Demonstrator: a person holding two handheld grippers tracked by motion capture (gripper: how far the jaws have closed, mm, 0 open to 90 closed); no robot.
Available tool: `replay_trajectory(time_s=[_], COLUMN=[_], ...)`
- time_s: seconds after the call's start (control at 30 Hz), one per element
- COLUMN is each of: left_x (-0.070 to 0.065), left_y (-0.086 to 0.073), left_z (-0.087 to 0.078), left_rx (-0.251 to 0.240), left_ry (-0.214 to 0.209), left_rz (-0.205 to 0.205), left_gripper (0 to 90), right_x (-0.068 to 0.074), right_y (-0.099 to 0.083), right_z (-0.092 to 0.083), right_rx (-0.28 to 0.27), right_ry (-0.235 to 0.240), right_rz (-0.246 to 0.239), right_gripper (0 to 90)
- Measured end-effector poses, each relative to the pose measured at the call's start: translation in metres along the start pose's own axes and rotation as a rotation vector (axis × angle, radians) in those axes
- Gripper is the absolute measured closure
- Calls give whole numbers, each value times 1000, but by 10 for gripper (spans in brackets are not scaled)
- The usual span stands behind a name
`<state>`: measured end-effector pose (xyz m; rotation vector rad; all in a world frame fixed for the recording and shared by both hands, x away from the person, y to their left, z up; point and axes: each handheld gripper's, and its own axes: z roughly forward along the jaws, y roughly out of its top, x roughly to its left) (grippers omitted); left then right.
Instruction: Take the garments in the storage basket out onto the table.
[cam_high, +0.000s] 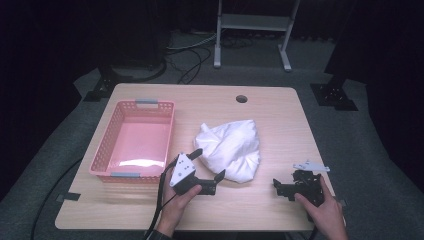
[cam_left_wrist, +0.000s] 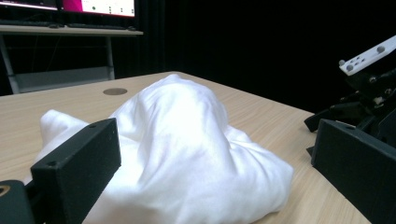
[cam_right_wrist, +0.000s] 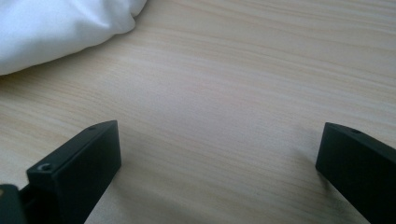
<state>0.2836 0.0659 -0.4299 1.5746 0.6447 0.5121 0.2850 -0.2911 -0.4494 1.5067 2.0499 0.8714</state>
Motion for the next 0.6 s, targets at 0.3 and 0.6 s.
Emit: replay_trajectory(time_s=[0.3,0.6], left_x=[0,1], left_y=[-13,-14], left_z=[1,-1], left_rx=[4,-9], left_ry=[7,7], left_rz=[0,-2], left_gripper=[5,5], right_x=[0,0], right_y=[0,0], right_z=[0,0], right_rx=[0,0], right_ry=[0,0], right_rz=[0,0], right_gripper=[0,0])
